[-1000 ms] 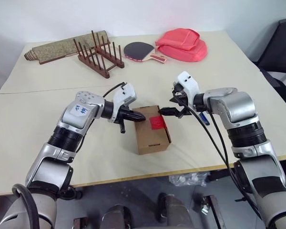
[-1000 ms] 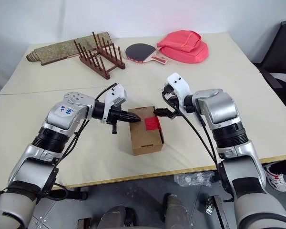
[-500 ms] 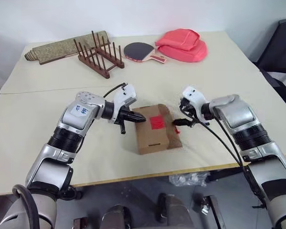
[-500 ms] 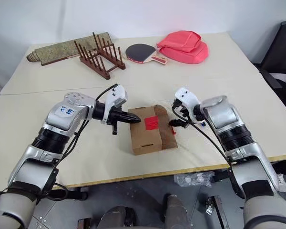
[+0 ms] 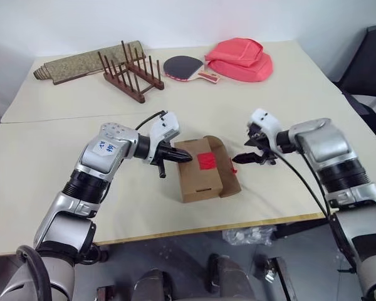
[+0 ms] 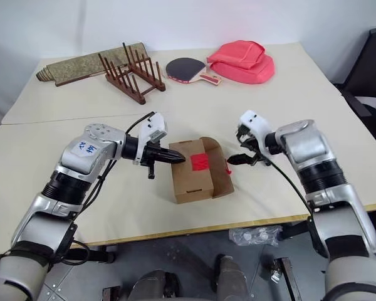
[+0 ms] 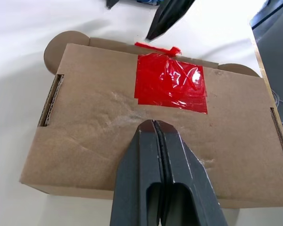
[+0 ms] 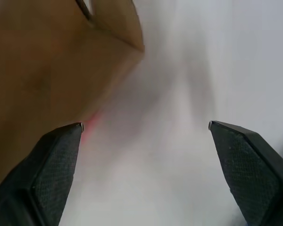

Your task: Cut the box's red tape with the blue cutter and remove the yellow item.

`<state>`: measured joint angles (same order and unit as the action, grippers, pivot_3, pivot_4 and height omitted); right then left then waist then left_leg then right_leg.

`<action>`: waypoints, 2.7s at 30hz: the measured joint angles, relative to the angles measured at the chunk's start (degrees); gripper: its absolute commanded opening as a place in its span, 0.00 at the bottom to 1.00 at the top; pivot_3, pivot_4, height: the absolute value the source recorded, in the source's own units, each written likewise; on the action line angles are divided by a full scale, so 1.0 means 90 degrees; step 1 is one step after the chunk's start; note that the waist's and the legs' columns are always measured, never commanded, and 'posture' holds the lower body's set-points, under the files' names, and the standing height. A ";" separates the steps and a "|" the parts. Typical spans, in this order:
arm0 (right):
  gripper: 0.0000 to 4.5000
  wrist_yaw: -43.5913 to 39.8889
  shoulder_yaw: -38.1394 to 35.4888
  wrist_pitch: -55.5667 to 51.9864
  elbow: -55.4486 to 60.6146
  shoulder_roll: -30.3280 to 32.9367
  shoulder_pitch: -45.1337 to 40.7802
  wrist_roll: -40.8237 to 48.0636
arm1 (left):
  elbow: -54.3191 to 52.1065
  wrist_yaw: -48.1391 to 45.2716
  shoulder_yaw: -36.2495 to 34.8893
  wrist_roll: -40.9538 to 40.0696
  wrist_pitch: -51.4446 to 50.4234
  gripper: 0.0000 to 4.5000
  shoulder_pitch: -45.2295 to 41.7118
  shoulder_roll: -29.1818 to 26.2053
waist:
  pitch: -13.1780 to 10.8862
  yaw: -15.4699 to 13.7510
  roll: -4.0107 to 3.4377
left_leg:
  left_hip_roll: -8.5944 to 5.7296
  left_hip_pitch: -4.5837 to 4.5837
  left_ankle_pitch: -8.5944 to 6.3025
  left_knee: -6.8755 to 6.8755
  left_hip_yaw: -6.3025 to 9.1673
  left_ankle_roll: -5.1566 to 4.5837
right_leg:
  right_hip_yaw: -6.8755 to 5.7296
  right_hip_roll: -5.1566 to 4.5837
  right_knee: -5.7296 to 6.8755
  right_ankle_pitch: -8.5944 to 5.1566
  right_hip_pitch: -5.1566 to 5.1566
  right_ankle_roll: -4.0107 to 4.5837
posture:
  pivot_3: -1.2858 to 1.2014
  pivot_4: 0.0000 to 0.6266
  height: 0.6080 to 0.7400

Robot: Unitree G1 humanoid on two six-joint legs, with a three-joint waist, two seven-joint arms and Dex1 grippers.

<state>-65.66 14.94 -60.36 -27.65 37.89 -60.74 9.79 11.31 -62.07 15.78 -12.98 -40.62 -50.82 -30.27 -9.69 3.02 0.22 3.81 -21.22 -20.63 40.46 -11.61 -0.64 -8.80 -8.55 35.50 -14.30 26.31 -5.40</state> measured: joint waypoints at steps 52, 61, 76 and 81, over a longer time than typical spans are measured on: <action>0.01 0.1126 -0.1542 -0.2738 -0.1924 -0.1053 -0.2126 0.0440 | -0.0143 0.0142 0.0022 0.0053 0.0376 0.00 0.0218 -0.0007 | 0.0000 0.0133 -0.0004 | 0.0000 0.0008 0.0017 0.0001 0.0024 0.0006 | 0.0033 -0.0002 0.0025 0.0000 0.0008 0.0002 | 0.52 0.24 1.00; 0.01 0.2208 -0.1144 -0.3526 0.0544 -0.0621 -0.1672 0.2207 | 0.0107 0.0431 0.0048 0.0169 0.0828 0.00 0.0211 0.0295 | 0.0008 -0.0023 0.0009 | -0.0002 0.0009 0.0017 0.0007 0.0018 0.0005 | 0.0039 -0.0002 0.0022 0.0003 0.0006 0.0007 | 0.52 0.24 1.00; 0.74 0.1978 -0.0906 -0.0226 -0.2861 -0.0856 -0.1044 0.0909 | 0.0078 0.0482 0.0025 0.0210 0.0786 0.00 0.0203 0.0257 | 0.0013 0.0026 0.0017 | -0.0003 0.0008 0.0021 0.0007 -0.0014 0.0000 | 0.0038 -0.0001 0.0022 0.0003 0.0006 0.0008 | 0.52 0.24 1.00; 0.80 0.1384 -0.1040 0.0061 -0.4169 -0.1109 -0.1528 0.0737 | -0.0156 0.0468 0.0048 0.0213 0.0639 0.00 0.0253 0.0096 | 0.0012 0.0045 0.0017 | -0.0002 0.0008 0.0021 0.0001 -0.0013 0.0000 | 0.0038 0.0000 0.0020 0.0003 0.0007 0.0007 | 0.52 0.24 1.00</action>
<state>-53.20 5.58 -59.81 -65.17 27.90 -74.49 16.43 9.91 -57.85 16.21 -11.06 -34.87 -48.55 -29.41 -9.58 3.43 0.37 3.79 -21.15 -20.44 40.47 -11.73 -0.64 -8.46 -8.54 35.68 -14.28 26.38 -5.33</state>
